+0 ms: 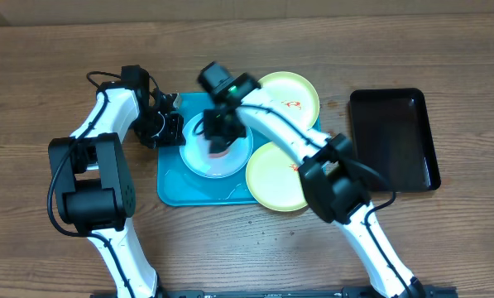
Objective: Clean dirty plates on tray and stack at the side
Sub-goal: 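Keep scrubbing the white plate's center and edges with the sponge, then lift the sponge off the plate and raise the right arm, then lift the white plate with the left gripper and place it left of tray, then release the white plate and move left gripper to the yellow plates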
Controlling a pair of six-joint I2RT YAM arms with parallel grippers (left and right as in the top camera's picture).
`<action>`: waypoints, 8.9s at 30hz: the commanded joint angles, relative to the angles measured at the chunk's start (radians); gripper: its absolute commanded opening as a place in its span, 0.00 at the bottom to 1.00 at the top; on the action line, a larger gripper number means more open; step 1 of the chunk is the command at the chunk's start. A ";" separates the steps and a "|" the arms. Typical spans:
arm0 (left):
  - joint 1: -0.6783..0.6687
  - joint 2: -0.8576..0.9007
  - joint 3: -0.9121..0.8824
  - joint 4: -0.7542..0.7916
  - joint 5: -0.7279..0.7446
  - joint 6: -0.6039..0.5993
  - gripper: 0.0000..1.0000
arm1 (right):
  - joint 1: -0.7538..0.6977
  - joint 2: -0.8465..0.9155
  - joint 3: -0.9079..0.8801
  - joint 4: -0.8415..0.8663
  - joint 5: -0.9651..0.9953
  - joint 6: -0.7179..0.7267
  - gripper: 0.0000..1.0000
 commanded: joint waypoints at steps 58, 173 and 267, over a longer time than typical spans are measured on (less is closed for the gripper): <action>0.000 0.016 0.001 -0.002 0.000 0.000 0.04 | -0.006 0.039 0.019 -0.017 -0.317 -0.132 0.04; -0.660 -0.532 0.003 -0.040 -1.358 -0.389 0.04 | -0.354 -0.109 0.721 -0.608 0.140 -0.164 0.04; -0.293 -0.238 0.095 -0.170 0.158 -0.237 0.63 | -0.374 -0.109 0.721 -0.609 0.124 -0.168 0.04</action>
